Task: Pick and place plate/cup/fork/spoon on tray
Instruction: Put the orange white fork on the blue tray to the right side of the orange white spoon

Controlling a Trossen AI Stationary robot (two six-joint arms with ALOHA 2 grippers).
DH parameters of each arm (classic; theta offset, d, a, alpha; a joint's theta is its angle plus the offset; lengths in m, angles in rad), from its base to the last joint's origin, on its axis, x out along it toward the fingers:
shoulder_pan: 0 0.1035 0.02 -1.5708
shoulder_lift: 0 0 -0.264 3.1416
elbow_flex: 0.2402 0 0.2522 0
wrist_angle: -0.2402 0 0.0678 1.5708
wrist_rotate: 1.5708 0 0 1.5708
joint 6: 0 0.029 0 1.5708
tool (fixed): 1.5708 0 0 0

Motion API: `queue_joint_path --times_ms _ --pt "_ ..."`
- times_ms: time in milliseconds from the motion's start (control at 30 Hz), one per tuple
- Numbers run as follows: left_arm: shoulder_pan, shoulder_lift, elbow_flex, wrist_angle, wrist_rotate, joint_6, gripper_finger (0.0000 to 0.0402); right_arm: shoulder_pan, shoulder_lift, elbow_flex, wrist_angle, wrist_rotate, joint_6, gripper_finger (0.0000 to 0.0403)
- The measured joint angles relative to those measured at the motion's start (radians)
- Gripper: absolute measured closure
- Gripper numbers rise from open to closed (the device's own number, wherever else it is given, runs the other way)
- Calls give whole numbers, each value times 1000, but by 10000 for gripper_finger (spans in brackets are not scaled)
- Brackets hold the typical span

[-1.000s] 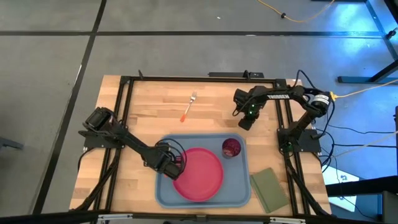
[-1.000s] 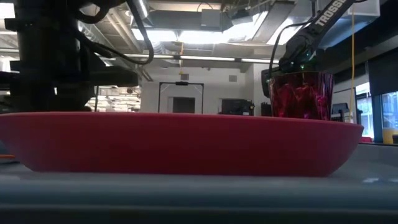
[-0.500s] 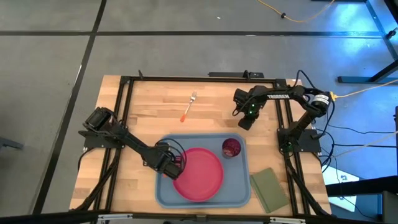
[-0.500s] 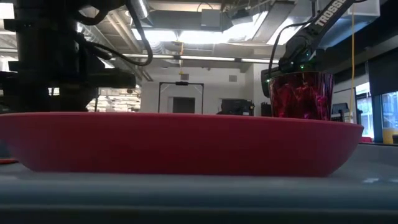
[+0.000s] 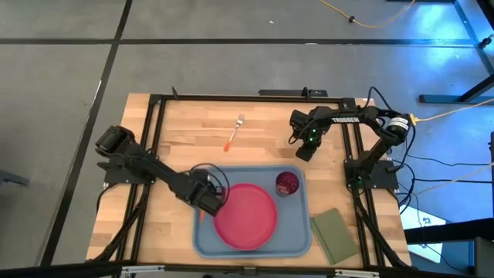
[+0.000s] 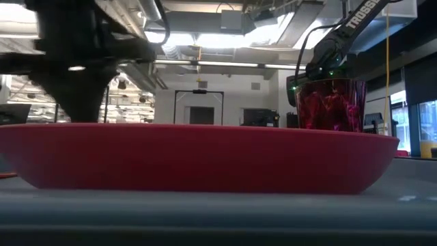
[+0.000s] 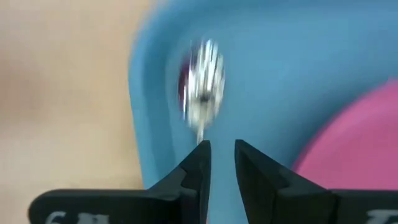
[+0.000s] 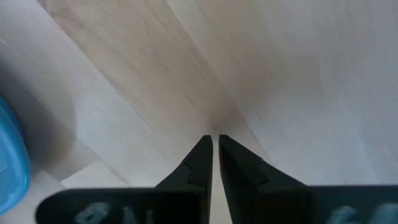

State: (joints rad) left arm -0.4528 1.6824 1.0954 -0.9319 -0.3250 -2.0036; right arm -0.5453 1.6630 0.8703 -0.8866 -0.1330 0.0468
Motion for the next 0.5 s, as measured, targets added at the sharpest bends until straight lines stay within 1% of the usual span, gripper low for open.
queue_joint_path --times_ms 67,133,200,300,367,400,500 --pt "34 -20 0 -39 -104 57 335 0 0 0 0 0 1 370" --pt "89 -41 0 -62 -195 149 334 0 0 0 1 0 1 370" --pt "166 -53 0 -56 -239 270 336 0 0 0 3 0 1 370" --pt "306 -54 0 6 -238 474 337 0 0 0 4 0 1 370" --pt "404 -48 0 85 -234 640 336 0 0 0 4 0 1 370" --pt "453 -45 0 136 -218 722 334 0 0 0 4 0 1 370" --pt "591 -45 0 322 -114 932 333 0 -1 0 4 0 0 370"
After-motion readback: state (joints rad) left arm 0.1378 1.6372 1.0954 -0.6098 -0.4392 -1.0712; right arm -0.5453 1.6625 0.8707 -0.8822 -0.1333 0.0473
